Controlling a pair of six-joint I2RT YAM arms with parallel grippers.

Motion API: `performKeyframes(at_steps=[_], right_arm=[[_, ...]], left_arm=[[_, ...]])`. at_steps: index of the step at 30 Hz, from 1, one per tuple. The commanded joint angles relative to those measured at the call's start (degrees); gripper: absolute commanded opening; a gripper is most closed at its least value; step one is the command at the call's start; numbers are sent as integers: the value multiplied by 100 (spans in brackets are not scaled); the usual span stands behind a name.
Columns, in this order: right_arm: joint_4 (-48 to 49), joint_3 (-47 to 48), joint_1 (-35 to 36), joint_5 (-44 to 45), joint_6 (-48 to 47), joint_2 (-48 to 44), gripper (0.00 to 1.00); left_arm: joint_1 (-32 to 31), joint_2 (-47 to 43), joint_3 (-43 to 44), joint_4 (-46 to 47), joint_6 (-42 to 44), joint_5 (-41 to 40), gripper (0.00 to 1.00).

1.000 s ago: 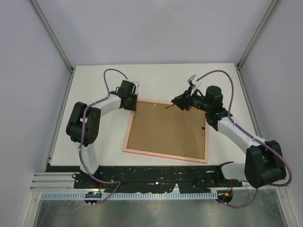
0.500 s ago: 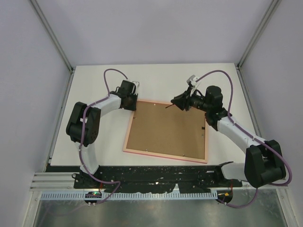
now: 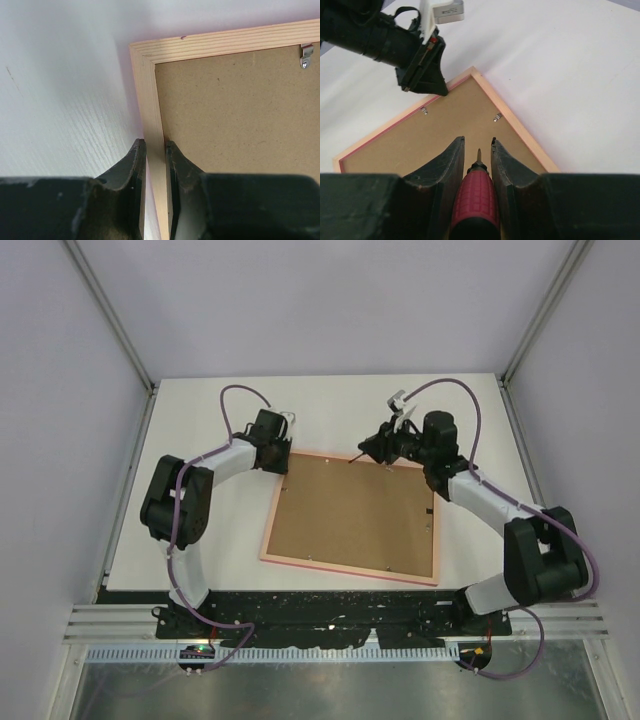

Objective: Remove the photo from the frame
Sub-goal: Release the photo frame item from the photo frame.

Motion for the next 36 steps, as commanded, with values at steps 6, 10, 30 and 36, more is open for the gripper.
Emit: performKeyframes(at_steps=[6,10,30,36], right_arm=[[-640,2392,28,409,447,1879,8],[-1210,3325,159,435,642,2670,8],[-2160,4082,353,698,510,3296,8],[-2223,4082,353,989,396,3295,8]], left_arm=[[-81,114,141,-145,211,-60,10],[-81,114,140,-145,211,-51,10],[-90,123,149,-162,211,-42,10],[-81,123,149,-162,211,-51,10]])
